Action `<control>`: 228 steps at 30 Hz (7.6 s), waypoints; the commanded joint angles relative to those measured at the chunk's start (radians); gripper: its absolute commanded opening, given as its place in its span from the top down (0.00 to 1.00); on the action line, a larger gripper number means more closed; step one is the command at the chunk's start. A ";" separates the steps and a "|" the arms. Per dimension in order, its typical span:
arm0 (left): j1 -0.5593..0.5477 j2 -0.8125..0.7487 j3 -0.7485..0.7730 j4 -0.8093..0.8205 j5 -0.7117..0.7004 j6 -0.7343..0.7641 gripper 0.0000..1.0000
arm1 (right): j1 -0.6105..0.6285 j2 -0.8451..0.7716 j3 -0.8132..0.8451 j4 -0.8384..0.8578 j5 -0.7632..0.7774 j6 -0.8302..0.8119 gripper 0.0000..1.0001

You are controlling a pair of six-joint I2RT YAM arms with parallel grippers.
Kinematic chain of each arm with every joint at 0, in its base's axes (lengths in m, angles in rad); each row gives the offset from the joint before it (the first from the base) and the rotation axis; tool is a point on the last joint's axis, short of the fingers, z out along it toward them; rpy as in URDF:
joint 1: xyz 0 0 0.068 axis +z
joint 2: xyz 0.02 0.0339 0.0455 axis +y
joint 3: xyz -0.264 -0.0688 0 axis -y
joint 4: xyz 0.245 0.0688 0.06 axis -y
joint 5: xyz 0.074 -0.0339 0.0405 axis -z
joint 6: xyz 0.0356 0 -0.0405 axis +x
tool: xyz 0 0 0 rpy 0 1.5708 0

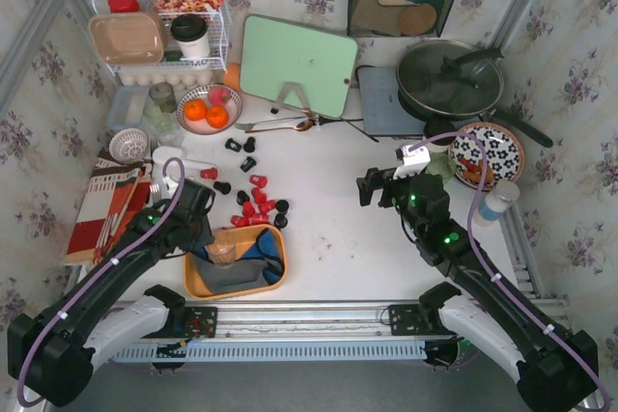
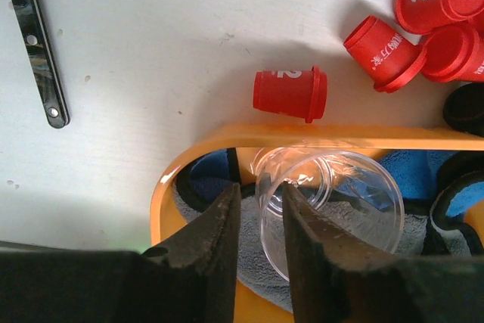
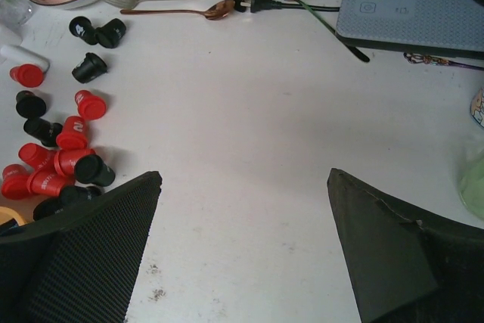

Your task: Mix the coffee capsules in the storage basket

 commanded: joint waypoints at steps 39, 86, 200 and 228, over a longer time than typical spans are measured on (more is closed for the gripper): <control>-0.044 -0.025 0.299 0.115 0.225 0.249 1.00 | 0.002 -0.106 0.028 -0.221 0.029 0.078 0.00; -0.682 0.842 0.896 0.249 -0.575 0.309 1.00 | 0.131 0.134 0.054 0.007 -0.014 0.467 0.44; -0.715 -0.099 0.318 -0.282 -0.615 -0.115 0.06 | -0.374 0.385 0.160 -0.724 0.420 0.883 1.00; -0.715 -0.376 0.054 -0.701 -0.680 -0.831 0.01 | -0.514 0.696 0.340 -0.644 0.401 0.784 0.57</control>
